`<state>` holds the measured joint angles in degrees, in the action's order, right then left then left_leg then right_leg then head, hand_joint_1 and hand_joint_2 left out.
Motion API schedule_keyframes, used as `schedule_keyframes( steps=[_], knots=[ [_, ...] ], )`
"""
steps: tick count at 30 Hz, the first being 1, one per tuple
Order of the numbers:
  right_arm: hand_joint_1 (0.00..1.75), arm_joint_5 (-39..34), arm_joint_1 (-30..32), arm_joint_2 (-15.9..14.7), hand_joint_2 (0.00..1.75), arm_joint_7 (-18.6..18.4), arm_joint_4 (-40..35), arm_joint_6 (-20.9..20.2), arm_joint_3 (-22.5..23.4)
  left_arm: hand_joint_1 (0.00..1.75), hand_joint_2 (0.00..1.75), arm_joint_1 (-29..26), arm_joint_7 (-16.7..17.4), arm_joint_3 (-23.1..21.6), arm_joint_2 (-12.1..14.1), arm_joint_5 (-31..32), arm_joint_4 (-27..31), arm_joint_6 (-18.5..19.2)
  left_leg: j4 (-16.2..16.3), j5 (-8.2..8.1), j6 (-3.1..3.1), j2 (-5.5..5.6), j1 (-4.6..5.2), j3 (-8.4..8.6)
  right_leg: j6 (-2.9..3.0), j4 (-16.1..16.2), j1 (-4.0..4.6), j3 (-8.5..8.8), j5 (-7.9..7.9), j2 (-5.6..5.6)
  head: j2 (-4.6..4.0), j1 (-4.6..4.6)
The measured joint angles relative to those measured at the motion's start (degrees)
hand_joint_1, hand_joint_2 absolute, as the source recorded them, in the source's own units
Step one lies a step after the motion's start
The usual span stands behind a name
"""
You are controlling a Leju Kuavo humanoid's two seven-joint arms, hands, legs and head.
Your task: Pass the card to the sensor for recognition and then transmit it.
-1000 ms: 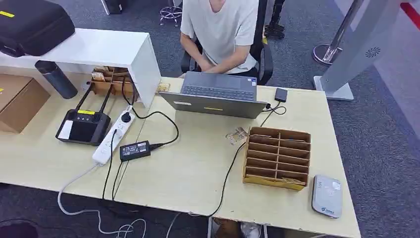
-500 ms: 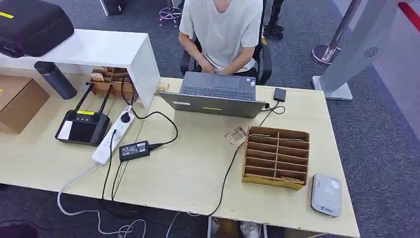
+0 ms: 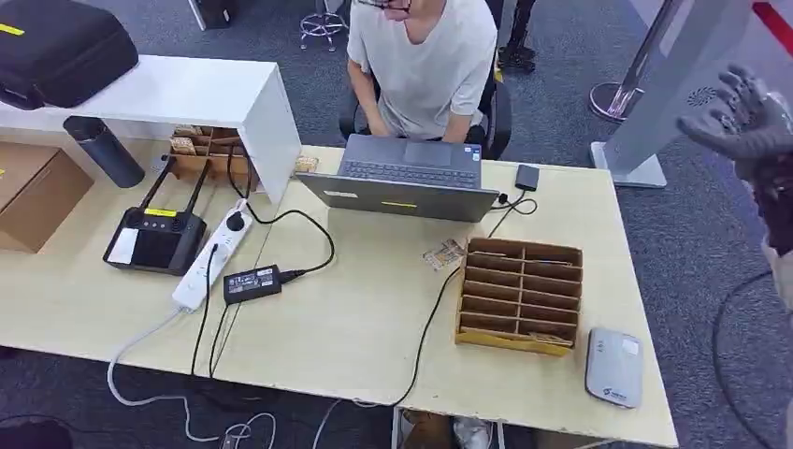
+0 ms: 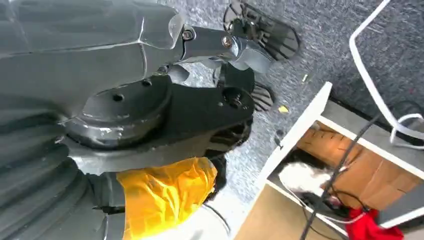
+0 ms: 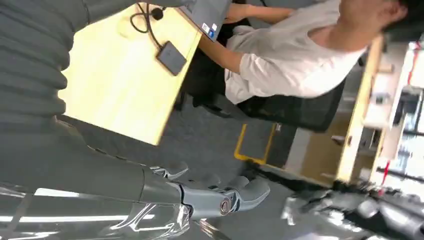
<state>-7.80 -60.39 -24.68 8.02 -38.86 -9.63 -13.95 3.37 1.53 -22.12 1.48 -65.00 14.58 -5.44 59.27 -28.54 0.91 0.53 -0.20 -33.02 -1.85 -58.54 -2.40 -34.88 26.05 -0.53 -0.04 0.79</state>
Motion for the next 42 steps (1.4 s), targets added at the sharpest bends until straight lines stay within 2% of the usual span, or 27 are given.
schedule_keyframes(
  steps=[2,6,11,14,17,22,26,33,42],
  knots=[
    [0.0,6.0,-2.7,1.8,1.75,1.1,-0.5,3.2,-6.1,0.0,1.75,0.2,0.0,-0.8,0.1,1.4,0.0,0.1,0.0,0.0,0.0,0.01,-0.01,-0.01,0.0,0.0,0.01,-0.01,0.0,0.01,0.0,0.02],
    [0.0,14.6,-5.3,5.0,1.75,0.8,-2.6,6.8,-15.4,0.0,1.75,0.8,0.5,-2.1,0.4,4.0,0.0,0.1,0.0,0.0,0.01,0.04,-0.04,0.0,0.01,0.0,0.04,-0.02,0.01,0.03,0.0,0.0],
    [0.0,20.9,-6.0,7.6,1.75,0.5,-4.2,9.2,-22.1,0.0,1.75,1.3,1.2,-3.6,0.7,5.8,0.0,0.1,0.0,0.05,0.02,0.12,-0.04,0.32,0.02,0.0,0.03,-0.02,-0.02,0.09,0.0,0.0],
    [0.0,28.8,-6.6,8.5,1.75,0.6,-5.0,13.8,-25.5,0.0,1.75,1.5,1.7,-4.4,0.9,7.4,0.0,0.1,0.1,0.05,0.02,0.12,-0.04,0.31,0.02,0.0,0.03,-0.01,-0.02,0.14,0.0,0.0],
    [0.0,32.8,-7.0,9.1,1.75,0.5,-5.5,15.7,-28.0,0.0,1.75,2.0,2.0,-5.1,1.0,8.2,0.0,0.1,0.1,0.05,0.02,0.12,-0.03,0.31,0.04,0.0,0.03,-0.01,-0.04,0.14,0.0,0.0],
    [0.0,48.4,-7.8,10.2,1.75,-0.2,-5.9,23.2,-33.1,0.0,1.75,2.5,2.9,-6.0,1.1,10.5,0.0,0.1,0.1,0.05,0.02,0.11,-0.04,0.32,0.04,0.0,0.04,-0.01,-0.04,0.14,0.0,-0.02],
    [0.0,56.7,-8.1,11.4,1.75,-1.3,-5.6,27.8,-36.8,0.0,1.75,3.0,3.3,-6.6,1.1,12.1,0.0,0.1,0.1,0.05,0.02,0.11,-0.04,0.33,0.04,0.0,0.04,-0.02,-0.04,0.13,0.0,0.0],
    [0.0,60.1,-8.5,12.7,1.75,-1.9,-4.4,29.4,-39.7,0.0,1.75,3.2,4.2,-6.9,1.2,13.7,0.0,0.3,0.1,0.05,0.02,0.13,-0.05,0.32,0.04,0.0,0.04,-0.01,-0.04,0.15,0.0,0.0],
    [0.0,61.1,-8.6,13.9,1.75,-2.4,-3.1,29.4,-40.4,0.0,1.75,3.7,4.3,-6.9,1.4,14.7,0.0,0.4,0.1,0.05,0.02,0.12,-0.04,0.32,0.04,0.0,0.04,-0.01,-0.04,0.14,0.0,0.0]
  ],
)
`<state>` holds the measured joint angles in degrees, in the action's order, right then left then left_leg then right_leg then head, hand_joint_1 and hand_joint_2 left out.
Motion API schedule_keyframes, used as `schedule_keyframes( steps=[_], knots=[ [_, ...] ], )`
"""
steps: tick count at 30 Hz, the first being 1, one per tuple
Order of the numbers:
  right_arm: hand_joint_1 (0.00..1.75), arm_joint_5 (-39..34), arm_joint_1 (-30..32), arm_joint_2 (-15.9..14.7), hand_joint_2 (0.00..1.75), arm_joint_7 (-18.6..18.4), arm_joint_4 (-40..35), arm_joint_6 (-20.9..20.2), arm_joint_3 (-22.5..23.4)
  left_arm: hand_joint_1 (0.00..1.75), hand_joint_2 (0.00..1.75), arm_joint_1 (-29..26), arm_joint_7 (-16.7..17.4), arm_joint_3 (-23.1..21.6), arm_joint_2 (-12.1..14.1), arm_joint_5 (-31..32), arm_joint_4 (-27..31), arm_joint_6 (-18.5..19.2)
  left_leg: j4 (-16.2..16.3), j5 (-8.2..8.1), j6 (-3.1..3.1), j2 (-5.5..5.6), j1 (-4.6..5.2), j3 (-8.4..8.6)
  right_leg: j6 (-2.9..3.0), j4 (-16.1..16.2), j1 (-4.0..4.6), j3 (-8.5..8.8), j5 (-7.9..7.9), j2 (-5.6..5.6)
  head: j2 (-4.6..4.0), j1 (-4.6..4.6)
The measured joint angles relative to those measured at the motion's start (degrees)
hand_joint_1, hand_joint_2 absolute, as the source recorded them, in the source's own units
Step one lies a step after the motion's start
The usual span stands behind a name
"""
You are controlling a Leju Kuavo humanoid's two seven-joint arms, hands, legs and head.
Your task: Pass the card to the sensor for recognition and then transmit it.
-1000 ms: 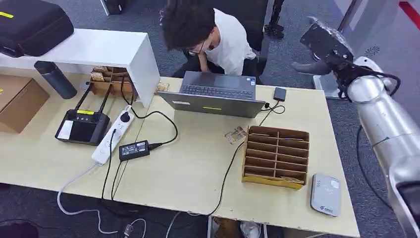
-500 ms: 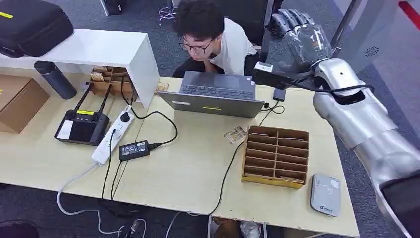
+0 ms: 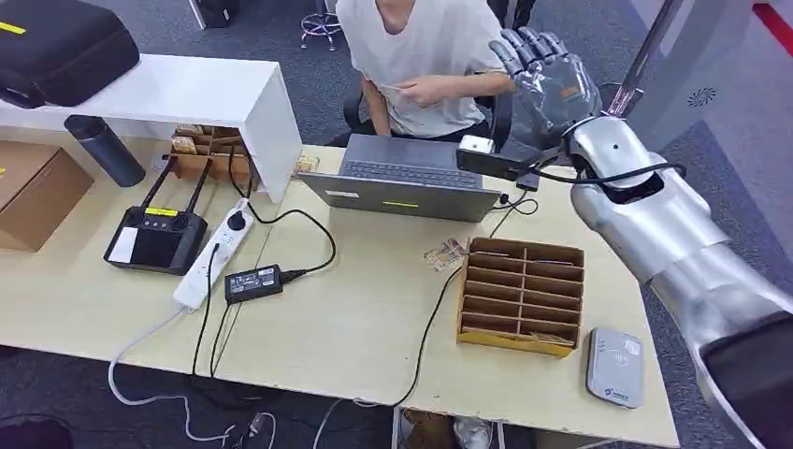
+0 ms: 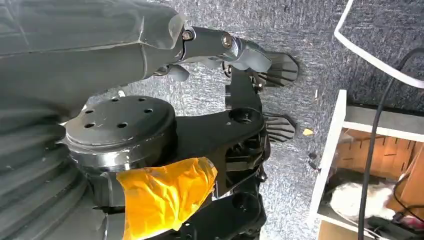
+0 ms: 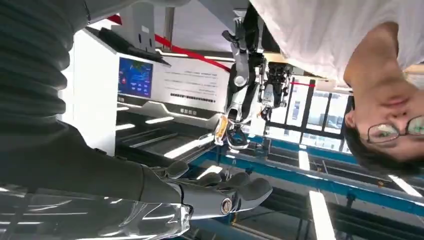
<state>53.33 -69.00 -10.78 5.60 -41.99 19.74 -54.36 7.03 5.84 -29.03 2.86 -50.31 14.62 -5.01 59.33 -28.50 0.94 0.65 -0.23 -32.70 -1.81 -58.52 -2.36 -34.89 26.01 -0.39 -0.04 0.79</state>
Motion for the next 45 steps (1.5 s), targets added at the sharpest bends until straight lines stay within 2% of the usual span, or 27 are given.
schedule_keyframes(
  steps=[27,28,29,45],
  knots=[
    [0.0,0.7,0.0,4.0,1.75,0.1,3.0,-1.3,-0.6,0.0,1.75,0.5,1.0,0.0,0.1,3.0,0.0,1.1,0.0,0.0,0.0,0.0,-0.01,0.0,0.0,0.0,0.01,-0.01,0.0,0.0,0.0,-0.02],
    [0.17,0.7,0.0,4.1,1.75,0.1,3.0,-1.3,-0.6,0.0,1.75,0.5,1.2,0.0,0.2,3.1,0.0,1.2,0.0,0.0,0.0,0.0,-0.01,0.0,0.0,0.0,0.01,-0.01,0.0,0.0,0.0,0.0],
    [1.75,0.7,0.0,4.1,1.75,0.1,3.1,-1.3,-0.6,0.0,1.75,0.5,1.3,-0.2,0.2,3.4,0.0,1.3,0.0,0.0,0.0,-0.01,-0.01,0.0,0.0,0.0,0.01,-0.01,0.0,-0.01,0.0,0.0],
    [1.75,-0.9,0.0,4.8,1.75,1.1,3.5,-1.6,-0.3,0.0,1.75,1.3,2.6,-1.9,0.8,6.8,0.0,2.0,0.0,0.0,0.0,-0.01,-0.01,0.0,0.0,0.0,0.01,-0.01,0.0,-0.01,0.0,0.0]
  ],
)
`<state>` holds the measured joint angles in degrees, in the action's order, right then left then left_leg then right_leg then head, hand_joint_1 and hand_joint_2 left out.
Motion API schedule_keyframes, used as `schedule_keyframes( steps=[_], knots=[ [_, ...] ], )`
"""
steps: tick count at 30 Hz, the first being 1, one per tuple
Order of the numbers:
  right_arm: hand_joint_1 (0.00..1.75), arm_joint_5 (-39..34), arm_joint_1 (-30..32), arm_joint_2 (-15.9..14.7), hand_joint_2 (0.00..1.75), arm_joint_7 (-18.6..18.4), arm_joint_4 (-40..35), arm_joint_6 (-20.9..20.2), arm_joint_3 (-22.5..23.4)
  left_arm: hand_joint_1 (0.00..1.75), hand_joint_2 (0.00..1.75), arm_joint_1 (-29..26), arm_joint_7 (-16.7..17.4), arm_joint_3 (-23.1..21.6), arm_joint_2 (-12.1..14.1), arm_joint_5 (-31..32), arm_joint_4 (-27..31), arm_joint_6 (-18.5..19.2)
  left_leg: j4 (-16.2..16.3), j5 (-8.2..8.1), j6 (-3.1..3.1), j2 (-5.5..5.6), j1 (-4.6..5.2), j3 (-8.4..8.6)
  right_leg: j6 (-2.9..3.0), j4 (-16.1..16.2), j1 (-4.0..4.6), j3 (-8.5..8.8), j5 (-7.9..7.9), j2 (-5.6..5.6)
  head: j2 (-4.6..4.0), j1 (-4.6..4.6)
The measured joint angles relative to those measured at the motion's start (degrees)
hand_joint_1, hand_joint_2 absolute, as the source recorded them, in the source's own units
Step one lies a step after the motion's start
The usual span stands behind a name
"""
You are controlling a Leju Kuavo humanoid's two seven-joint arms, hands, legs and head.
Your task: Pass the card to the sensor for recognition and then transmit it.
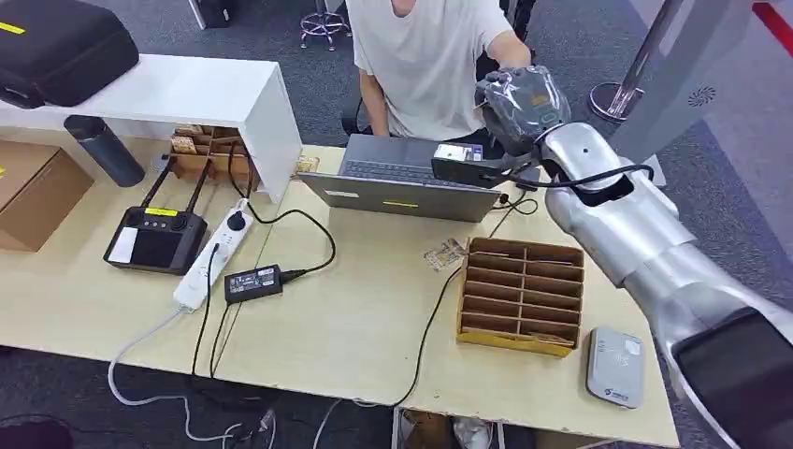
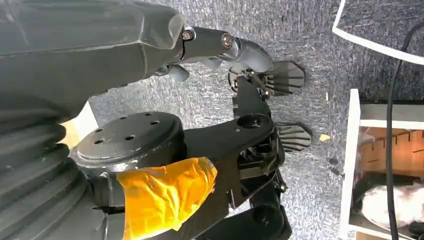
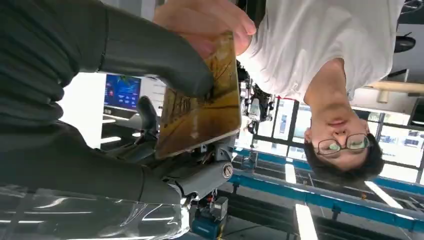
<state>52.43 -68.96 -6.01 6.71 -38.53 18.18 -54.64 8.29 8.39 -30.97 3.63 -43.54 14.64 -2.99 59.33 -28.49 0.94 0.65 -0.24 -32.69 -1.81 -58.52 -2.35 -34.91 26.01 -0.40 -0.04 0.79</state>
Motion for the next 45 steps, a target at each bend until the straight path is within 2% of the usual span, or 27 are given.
schedule_keyframes(
  steps=[19,23,34,36,37,38,39,42,45],
  knots=[
    [1.75,0.0,0.0,0.1,1.75,0.0,0.0,0.0,0.0,0.0,1.75,0.1,0.0,-0.3,0.1,0.0,0.0,-0.1,0.0,0.0,0.0,0.0,0.0,0.0,0.0,0.0,0.0,0.0,0.0,0.0,0.0,0.0],
    [1.75,0.0,0.0,0.1,1.75,0.0,0.0,0.0,0.0,0.0,1.75,0.2,-1.5,-0.3,0.2,0.1,0.0,-1.7,0.0,0.0,0.0,0.0,0.0,0.0,0.0,0.0,0.0,0.0,0.0,0.0,0.0,-0.02],
    [1.75,0.0,0.0,0.1,1.75,0.0,0.1,0.0,0.1,0.0,1.75,0.2,-1.9,-0.3,0.3,0.2,0.0,-2.0,0.0,0.0,0.0,0.0,0.0,0.0,0.0,0.0,0.0,-0.01,0.0,0.0,0.0,0.0],
    [1.75,0.0,0.0,0.1,1.75,-0.1,0.1,0.0,0.1,0.0,1.75,0.2,-3.9,-0.3,0.3,0.2,0.0,-3.8,0.0,0.0,0.0,0.0,0.0,0.01,0.0,0.0,0.0,-0.03,0.0,0.0,0.0,-0.02],
    [1.75,0.0,0.0,0.1,1.75,-0.2,0.1,0.0,0.2,0.0,0.0,0.3,-5.2,-0.3,0.3,0.2,0.2,-4.6,0.0,0.0,0.0,0.0,0.0,0.01,0.0,0.0,0.0,-0.04,0.0,0.0,0.0,-0.02],
    [1.75,0.0,0.1,0.1,1.75,-0.2,0.1,0.0,0.3,0.0,0.0,0.6,-6.0,-0.3,0.4,0.3,0.3,-5.1,0.0,0.0,0.0,0.0,0.0,0.0,0.0,0.0,0.0,-0.04,0.0,0.0,0.0,-0.02],
    [1.75,0.0,0.2,0.0,1.75,-0.2,0.1,-0.1,0.5,0.0,1.75,1.1,-6.2,-0.3,0.5,0.2,0.4,-5.2,0.0,0.0,0.0,0.01,0.0,0.0,0.0,0.0,0.0,-0.03,0.0,0.01,0.0,-0.02],
    [1.75,0.0,0.4,0.0,1.75,-0.7,0.0,-0.2,1.0,0.0,1.75,1.3,-7.7,0.5,0.5,-0.7,0.7,-5.3,0.0,0.0,0.01,-0.04,0.0,0.0,0.03,0.0,0.0,-0.03,-0.02,-0.09,0.0,0.0],
    [1.75,-0.2,0.9,-1.8,1.75,-1.2,-0.3,0.4,1.6,0.0,1.75,-1.7,-13.5,0.8,-1.2,0.0,0.7,-6.4,0.0,-0.04,0.01,-0.09,0.04,0.03,0.02,0.1,-0.03,-0.03,-0.01,-0.15,0.0,0.0]
  ],
)
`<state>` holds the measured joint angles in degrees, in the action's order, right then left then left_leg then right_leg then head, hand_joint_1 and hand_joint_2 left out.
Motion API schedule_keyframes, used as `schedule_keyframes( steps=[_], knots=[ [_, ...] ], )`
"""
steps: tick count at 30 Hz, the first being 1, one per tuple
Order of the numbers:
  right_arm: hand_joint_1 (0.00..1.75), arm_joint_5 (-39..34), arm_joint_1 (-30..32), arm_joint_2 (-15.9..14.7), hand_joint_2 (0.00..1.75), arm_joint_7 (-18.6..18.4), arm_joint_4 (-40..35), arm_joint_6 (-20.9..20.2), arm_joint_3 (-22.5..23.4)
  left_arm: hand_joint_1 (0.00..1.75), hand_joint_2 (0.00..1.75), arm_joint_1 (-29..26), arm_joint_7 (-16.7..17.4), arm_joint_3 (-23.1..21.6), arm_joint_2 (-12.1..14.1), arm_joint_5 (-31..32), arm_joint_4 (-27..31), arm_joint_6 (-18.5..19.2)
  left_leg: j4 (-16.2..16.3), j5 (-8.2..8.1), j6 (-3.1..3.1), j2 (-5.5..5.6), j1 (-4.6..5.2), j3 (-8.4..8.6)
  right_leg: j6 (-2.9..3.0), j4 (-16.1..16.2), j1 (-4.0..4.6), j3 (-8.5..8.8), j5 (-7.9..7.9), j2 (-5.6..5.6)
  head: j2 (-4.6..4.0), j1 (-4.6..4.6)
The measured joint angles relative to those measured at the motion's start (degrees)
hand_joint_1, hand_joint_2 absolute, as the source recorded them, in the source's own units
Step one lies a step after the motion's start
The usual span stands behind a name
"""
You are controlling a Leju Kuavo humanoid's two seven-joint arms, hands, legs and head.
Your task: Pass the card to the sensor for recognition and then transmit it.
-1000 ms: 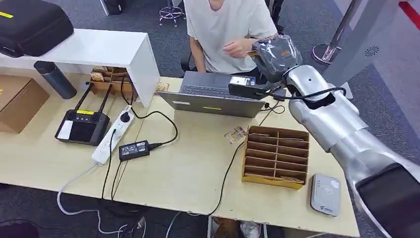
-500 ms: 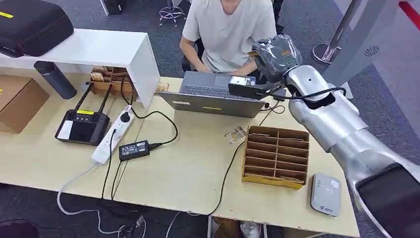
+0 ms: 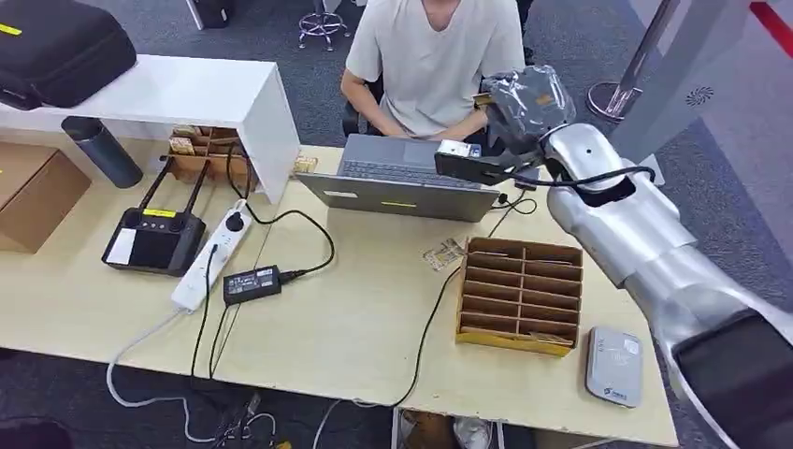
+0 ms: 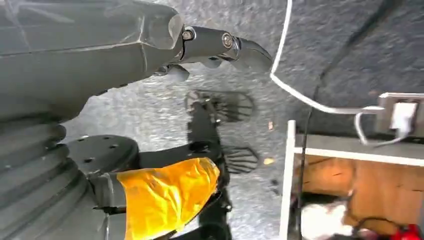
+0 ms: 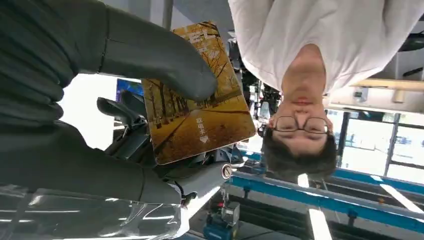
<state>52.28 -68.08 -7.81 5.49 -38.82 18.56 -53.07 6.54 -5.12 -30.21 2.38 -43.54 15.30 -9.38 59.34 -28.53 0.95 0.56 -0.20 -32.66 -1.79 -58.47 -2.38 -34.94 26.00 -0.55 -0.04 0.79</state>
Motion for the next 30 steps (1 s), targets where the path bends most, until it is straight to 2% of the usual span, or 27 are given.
schedule_keyframes(
  steps=[2,4,5,7,8,11,14,17,23,30],
  knots=[
    [1.75,0.0,0.6,-1.5,1.75,0.2,-0.3,0.2,0.6,0.0,1.75,-2.2,-2.5,0.0,-1.2,0.0,-0.3,0.2,0.0,0.0,-0.02,0.1,-0.02,-0.08,0.0,0.1,0.02,0.01,0.0,0.1,0.0,-0.05],
    [1.75,0.5,1.1,-2.4,1.75,-0.1,-0.8,0.2,1.0,0.0,1.75,-3.4,-2.2,0.0,-2.1,0.4,-0.7,0.5,0.0,-0.01,-0.03,0.11,-0.02,-0.13,0.0,0.1,0.02,0.0,0.0,0.14,0.0,-0.04],
    [1.75,1.3,1.3,-2.9,1.75,-1.4,-1.0,0.2,1.0,0.0,1.75,-3.5,-1.7,0.0,-2.2,0.5,-0.9,0.7,0.0,-0.02,-0.03,0.08,-0.02,-0.11,-0.01,0.2,0.02,-0.04,0.0,0.11,0.0,-0.04],
    [1.75,2.8,2.7,-5.3,1.75,-6.6,-3.4,0.3,1.4,0.0,1.75,-3.4,-0.5,0.0,-2.3,0.8,-1.5,1.0,0.1,-0.04,-0.06,0.1,-0.01,-0.08,-0.03,0.2,0.02,-0.02,-0.02,0.13,0.0,0.0],
    [1.75,2.8,3.8,-7.4,1.75,-7.5,-5.2,0.5,1.7,0.0,1.75,-3.5,-0.4,0.0,-2.3,0.8,-1.7,1.2,0.1,-0.04,-0.06,0.16,-0.02,-0.06,-0.05,0.2,0.04,0.0,-0.01,0.2,0.0,0.04],
    [1.75,1.8,8.8,-15.0,1.75,-6.2,-11.1,1.7,4.6,0.0,1.75,-4.7,-1.1,0.0,-2.3,0.5,-2.4,1.8,0.1,-0.04,-0.08,0.82,-0.06,-0.1,-0.16,0.3,0.08,0.38,0.12,0.89,0.0,-0.07],
    [1.75,2.4,12.5,-19.3,1.75,-5.3,-14.9,2.0,7.6,0.0,1.75,-5.7,-1.5,0.0,-2.3,0.4,-2.9,2.1,0.1,-0.13,-0.2,0.56,-0.04,-0.13,-0.16,0.3,0.03,0.28,0.1,0.57,0.0,-0.02],
    [1.75,3.5,14.4,-21.4,1.75,-5.4,-17.3,1.6,9.2,0.0,1.75,-5.5,-1.6,0.0,-2.3,0.4,-3.1,2.1,0.1,-0.21,-0.21,0.15,-0.03,0.06,-0.15,0.3,0.03,0.26,0.09,0.22,0.0,0.02],
    [1.75,5.8,19.7,-25.4,1.75,-6.6,-21.8,2.0,13.9,0.0,1.75,-5.7,-1.7,0.0,-2.4,0.3,-3.3,2.2,0.0,-0.15,-0.23,0.39,-0.06,-0.01,-0.15,0.3,0.09,0.32,0.1,0.49,0.0,0.0],
    [1.75,8.3,26.0,-28.3,1.75,-7.5,-25.8,1.2,18.2,0.0,1.75,-5.6,-1.9,0.0,-2.5,0.0,-3.4,2.4,0.0,-0.16,-0.23,0.35,-0.05,-0.02,-0.15,0.3,0.08,0.31,0.1,0.45,0.0,-0.02]
  ],
)
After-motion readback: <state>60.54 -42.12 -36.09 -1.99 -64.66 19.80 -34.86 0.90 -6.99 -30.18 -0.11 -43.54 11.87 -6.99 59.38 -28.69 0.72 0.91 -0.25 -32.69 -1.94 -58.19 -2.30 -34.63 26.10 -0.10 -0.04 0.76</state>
